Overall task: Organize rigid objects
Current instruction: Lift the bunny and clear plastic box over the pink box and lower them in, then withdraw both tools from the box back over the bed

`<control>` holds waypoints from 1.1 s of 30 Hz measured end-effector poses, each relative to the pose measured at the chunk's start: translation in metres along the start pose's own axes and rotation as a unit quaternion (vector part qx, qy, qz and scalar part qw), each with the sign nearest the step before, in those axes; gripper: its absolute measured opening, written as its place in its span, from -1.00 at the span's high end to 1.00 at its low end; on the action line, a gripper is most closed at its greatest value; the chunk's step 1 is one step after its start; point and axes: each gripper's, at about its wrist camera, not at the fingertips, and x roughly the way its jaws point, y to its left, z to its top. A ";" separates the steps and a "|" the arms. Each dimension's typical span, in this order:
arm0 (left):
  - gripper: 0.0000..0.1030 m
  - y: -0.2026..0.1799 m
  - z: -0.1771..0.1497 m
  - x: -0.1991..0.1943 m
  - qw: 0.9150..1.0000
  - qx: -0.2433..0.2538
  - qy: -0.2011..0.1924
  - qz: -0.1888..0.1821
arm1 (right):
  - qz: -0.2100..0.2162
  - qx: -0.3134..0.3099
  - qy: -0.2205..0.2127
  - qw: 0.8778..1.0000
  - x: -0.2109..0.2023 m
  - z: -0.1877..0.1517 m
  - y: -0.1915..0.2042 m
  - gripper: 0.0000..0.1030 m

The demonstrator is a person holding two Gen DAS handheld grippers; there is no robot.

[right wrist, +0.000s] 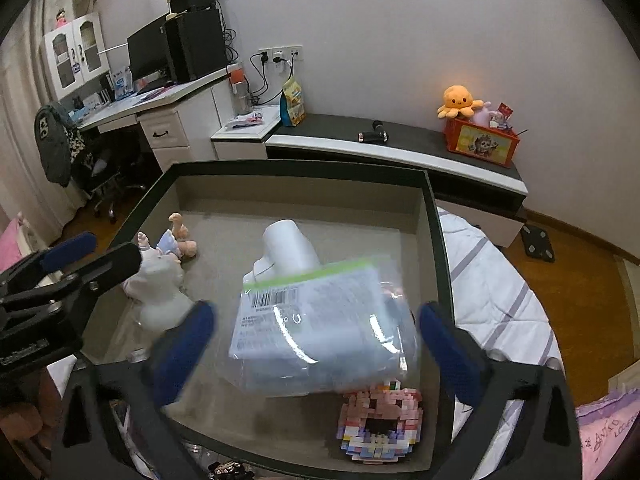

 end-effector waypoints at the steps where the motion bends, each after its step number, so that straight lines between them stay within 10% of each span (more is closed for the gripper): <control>1: -0.88 0.000 0.000 -0.003 1.000 0.001 -0.003 0.002 | -0.001 0.001 0.001 1.000 -0.001 0.000 0.000 -1.00; 33: -0.99 -0.020 -0.091 -0.178 0.996 -0.007 -0.091 0.021 | 0.020 0.035 -0.143 0.989 -0.197 -0.116 0.021 -1.00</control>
